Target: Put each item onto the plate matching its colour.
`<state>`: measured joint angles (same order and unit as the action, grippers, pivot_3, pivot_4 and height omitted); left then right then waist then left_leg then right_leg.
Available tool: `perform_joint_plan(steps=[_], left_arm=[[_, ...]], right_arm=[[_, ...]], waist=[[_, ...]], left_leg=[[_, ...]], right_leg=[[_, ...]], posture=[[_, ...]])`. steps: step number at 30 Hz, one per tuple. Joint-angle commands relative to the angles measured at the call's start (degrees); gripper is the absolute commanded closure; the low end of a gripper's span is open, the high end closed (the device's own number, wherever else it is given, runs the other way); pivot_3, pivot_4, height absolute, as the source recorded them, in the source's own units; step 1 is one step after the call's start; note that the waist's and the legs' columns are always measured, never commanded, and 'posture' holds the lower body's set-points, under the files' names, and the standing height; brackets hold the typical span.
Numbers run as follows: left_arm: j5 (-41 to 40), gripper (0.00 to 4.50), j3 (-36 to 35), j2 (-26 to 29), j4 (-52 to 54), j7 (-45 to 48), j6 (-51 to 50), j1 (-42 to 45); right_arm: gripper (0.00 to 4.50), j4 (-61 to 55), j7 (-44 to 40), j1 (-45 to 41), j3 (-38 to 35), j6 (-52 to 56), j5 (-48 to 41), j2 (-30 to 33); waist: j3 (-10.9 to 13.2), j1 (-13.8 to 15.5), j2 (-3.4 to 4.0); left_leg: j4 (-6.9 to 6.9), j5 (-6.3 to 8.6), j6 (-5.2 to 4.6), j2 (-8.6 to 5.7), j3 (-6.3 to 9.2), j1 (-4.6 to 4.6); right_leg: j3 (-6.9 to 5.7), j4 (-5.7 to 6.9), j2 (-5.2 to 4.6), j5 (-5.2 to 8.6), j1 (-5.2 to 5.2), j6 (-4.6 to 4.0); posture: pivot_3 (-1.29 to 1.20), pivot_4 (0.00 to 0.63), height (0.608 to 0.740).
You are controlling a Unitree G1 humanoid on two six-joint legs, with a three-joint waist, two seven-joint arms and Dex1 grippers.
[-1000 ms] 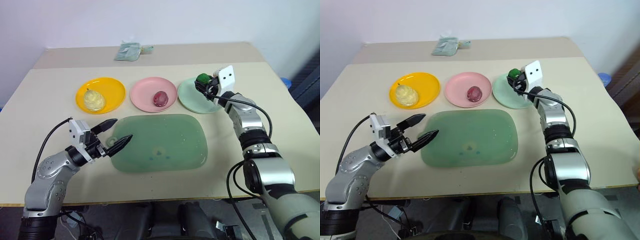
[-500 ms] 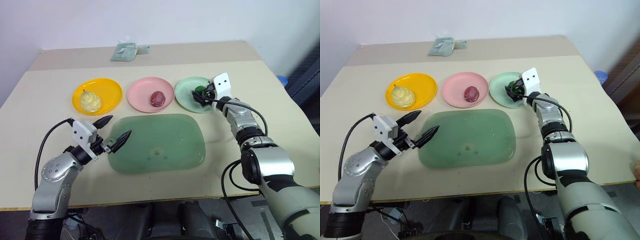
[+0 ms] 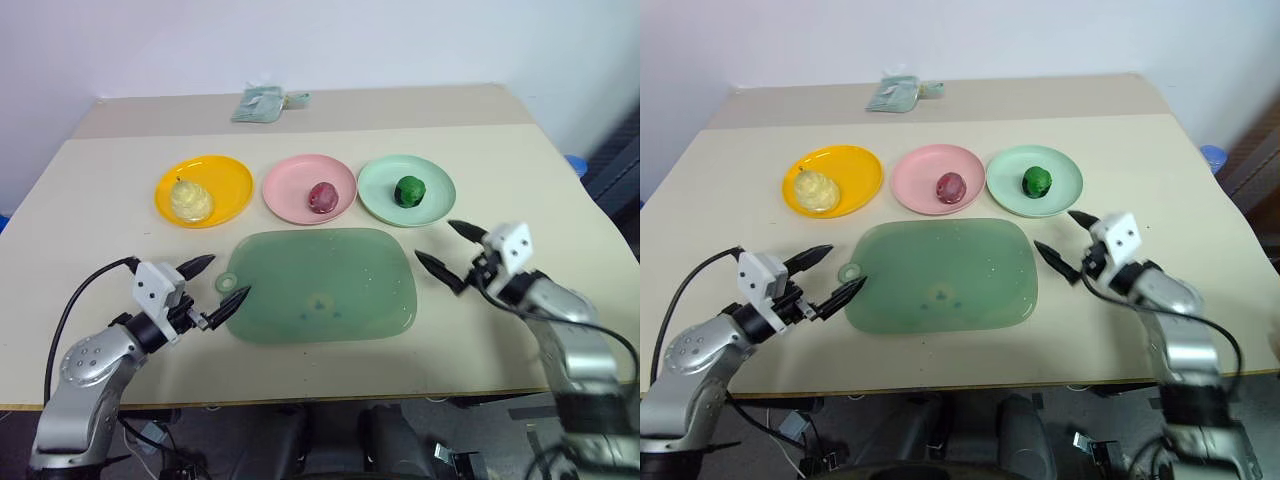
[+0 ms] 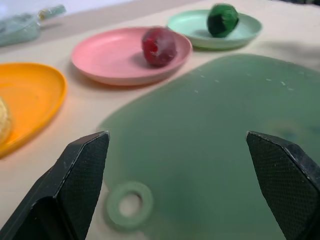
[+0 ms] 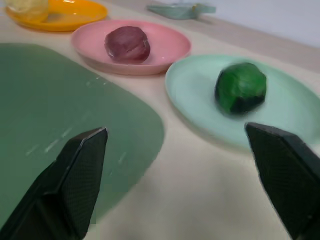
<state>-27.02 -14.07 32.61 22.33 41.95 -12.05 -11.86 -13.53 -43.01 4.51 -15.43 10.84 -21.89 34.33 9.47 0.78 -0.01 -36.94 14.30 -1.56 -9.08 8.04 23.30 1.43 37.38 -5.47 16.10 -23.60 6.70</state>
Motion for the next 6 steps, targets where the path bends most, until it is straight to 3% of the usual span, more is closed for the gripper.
perform_joint_plan(steps=[1, 6], left_arm=[[-3.0, 0.0, -3.1, 1.3, 2.9, 1.1, -1.2, -1.8], [-3.7, 0.0, -2.8, 2.6, 3.1, 3.0, -2.3, -2.8]], right_arm=[[0.04, -7.5, 0.5, 5.2, -5.0, 2.3, -2.8, 1.6], [0.04, -8.1, 0.0, 7.4, -7.0, 3.5, -3.4, 2.6]], waist=[[0.0, -0.1, 0.0], [0.0, 0.0, 0.01]], left_leg=[[-0.01, 0.01, -0.01, 0.0, 0.0, 0.0], [-0.01, 0.02, -0.02, 0.0, -0.01, -0.08]], right_leg=[[0.0, 0.0, 0.0, 0.0, 0.01, 0.0], [-0.01, -0.04, -0.01, 0.01, 0.11, -0.01]], posture=[[0.0, 0.15, 0.74], [0.0, 0.15, 0.74]])
